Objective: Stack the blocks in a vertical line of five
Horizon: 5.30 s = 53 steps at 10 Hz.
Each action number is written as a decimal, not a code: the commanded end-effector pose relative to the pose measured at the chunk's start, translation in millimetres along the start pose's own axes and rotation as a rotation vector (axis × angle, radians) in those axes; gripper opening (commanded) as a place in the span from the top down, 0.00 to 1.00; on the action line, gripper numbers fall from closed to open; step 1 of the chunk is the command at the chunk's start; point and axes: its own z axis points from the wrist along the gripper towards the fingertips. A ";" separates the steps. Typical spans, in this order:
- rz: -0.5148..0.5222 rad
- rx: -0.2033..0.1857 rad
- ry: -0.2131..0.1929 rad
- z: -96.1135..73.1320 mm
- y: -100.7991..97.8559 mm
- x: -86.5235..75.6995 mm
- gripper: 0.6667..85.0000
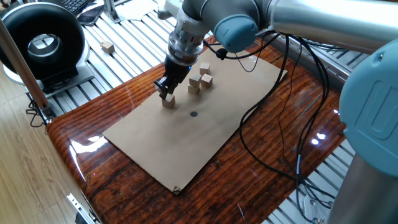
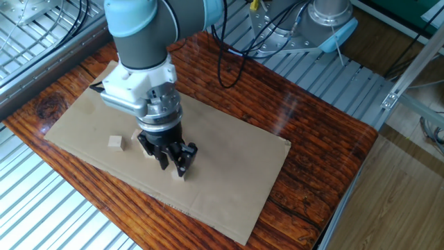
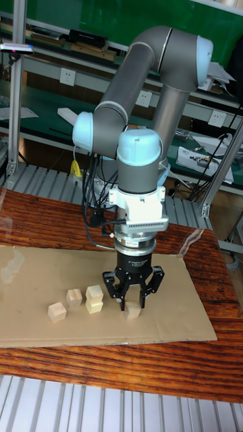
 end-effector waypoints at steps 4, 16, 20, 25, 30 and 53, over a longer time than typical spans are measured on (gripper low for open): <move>-0.007 0.007 -0.007 16.0 7.8 6.3 0.45; -0.113 0.122 0.127 -99.5 -42.4 12.2 0.85; -0.183 0.135 0.095 -88.4 -62.7 10.0 0.85; -0.206 0.117 0.070 -73.5 -68.0 6.5 0.85; -0.194 0.104 0.031 -73.6 -64.4 -2.2 0.85; -0.207 0.060 -0.044 -70.1 -74.0 6.1 0.85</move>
